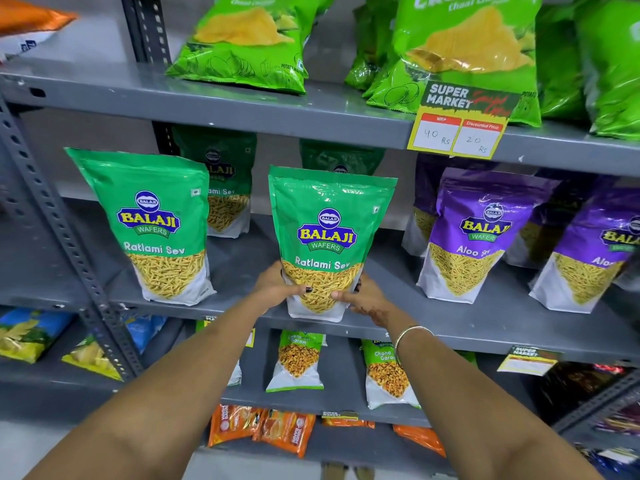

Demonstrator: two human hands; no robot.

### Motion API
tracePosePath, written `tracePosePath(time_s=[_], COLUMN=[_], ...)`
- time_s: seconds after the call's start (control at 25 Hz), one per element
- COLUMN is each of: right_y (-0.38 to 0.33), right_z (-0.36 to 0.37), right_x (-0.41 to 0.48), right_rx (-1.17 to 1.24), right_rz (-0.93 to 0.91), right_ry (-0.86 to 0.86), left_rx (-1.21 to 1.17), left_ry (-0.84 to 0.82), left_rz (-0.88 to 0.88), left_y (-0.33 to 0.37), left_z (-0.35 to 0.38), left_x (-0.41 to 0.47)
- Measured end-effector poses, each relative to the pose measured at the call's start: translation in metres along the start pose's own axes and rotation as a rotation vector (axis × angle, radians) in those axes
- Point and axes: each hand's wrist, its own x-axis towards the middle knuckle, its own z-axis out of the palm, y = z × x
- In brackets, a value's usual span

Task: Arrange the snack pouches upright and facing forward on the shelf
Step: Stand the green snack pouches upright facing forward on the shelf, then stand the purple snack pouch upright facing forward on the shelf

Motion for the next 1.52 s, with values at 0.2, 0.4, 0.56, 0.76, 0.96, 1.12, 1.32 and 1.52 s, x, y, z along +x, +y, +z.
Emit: tracePosePath(time_s=[0.2,0.4,0.56,0.76,0.96,1.12,1.32,1.52], right_y=[0.002,0.003,0.007,0.02,0.041,0.056,0.067,0.059], right_z=[0.0,0.001,-0.003,-0.044,-0.152,-0.241,-0.305,-0.301], right_x=[0.002,0.005,0.003,-0.004,-0.021,-0.021,0.012,0.019], right_rx=[-0.008,-0.023,-0.034,-0.22,-0.401,-0.338,-0.047,0.111], right_rz=[-0.033,-0.04,-0.048,0.041,0.187,0.128,-0.021,-0.149], right_ry=[-0.001,-0.015,-0.023,0.197,0.32,0.396,0.296,-0.046], left_rx=[-0.022,-0.008,-0.063,0.117,0.559,0.506,-0.034,-0.185], left_ry=[-0.002,-0.004,-0.038,0.388,0.586,0.343,0.087,-0.031], left_rz=[0.007,-0.002,-0.052,0.172,0.774,0.8,0.212,0.104], left_y=[0.0,0.0,-0.001,-0.002,0.03,0.086,0.143,0.151], left_z=[0.002,0.003,-0.001,0.018,0.088,0.169,0.245,0.266], left_x=[-0.001,-0.002,-0.005,-0.034,-0.055,-0.026,0.042,0.053])
